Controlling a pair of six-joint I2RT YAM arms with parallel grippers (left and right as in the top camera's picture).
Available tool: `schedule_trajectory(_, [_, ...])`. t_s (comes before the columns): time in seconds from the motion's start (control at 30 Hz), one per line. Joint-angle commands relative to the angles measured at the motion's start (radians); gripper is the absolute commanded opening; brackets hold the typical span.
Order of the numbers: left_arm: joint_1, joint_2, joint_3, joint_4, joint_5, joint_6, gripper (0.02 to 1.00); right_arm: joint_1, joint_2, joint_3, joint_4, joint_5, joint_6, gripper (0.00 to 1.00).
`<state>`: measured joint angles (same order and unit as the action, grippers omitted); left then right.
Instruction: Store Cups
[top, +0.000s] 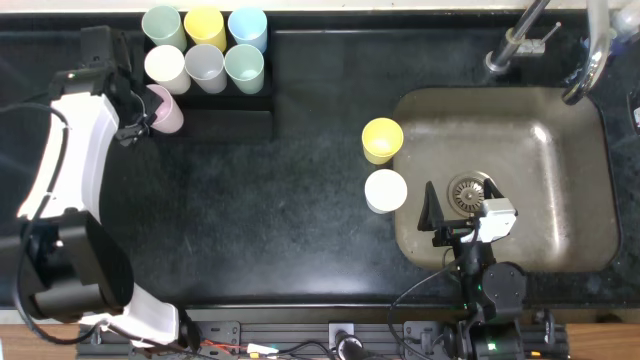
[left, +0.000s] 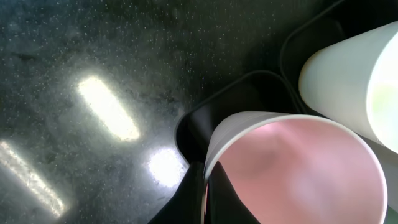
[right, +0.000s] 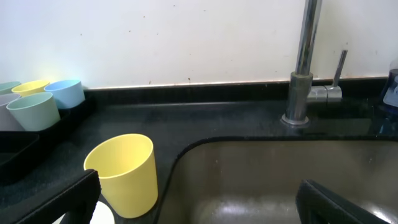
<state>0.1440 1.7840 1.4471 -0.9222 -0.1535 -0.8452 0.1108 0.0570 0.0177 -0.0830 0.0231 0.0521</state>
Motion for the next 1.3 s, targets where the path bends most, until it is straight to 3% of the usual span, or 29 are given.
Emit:
schedule_trajectory(0.03, [-0.001, 0.011, 0.008, 0.002, -0.008, -0.024, 0.036, -0.006, -0.006, -0.013, 0.005, -0.005, 0.005, 0.998])
schedule_trajectory(0.53, [-0.001, 0.076, 0.008, 0.04, -0.005, -0.024, 0.036, -0.006, -0.006, -0.013, 0.005, -0.005, 0.005, 0.998])
schedule_trajectory(0.57, [-0.001, 0.076, 0.008, 0.039, -0.005, -0.024, 0.139, -0.006, -0.006, -0.013, 0.005, -0.005, 0.005, 0.998])
schedule_trajectory(0.63, [-0.001, 0.076, 0.008, 0.036, -0.004, -0.024, 1.0, -0.006, -0.006, -0.013, 0.005, -0.005, 0.005, 0.996])
schedule_trajectory(0.9, [-0.001, -0.065, 0.008, -0.007, -0.003, -0.017, 1.0, -0.006, -0.006, -0.013, 0.005, -0.005, 0.005, 0.998])
schedule_trajectory(1.07, [-0.035, -0.262, 0.027, -0.011, 0.059, 0.057, 1.0, -0.006, -0.006, -0.013, 0.005, -0.005, 0.005, 0.998])
schedule_trajectory(1.17, [-0.115, -0.329, 0.08, -0.01, 0.094, 0.097, 1.0, -0.006, -0.006, -0.013, 0.005, -0.005, 0.005, 0.998])
schedule_trajectory(1.3, [-0.344, -0.296, 0.162, 0.023, 0.088, 0.182, 1.0, -0.006, -0.006, -0.013, 0.005, -0.005, 0.005, 0.996])
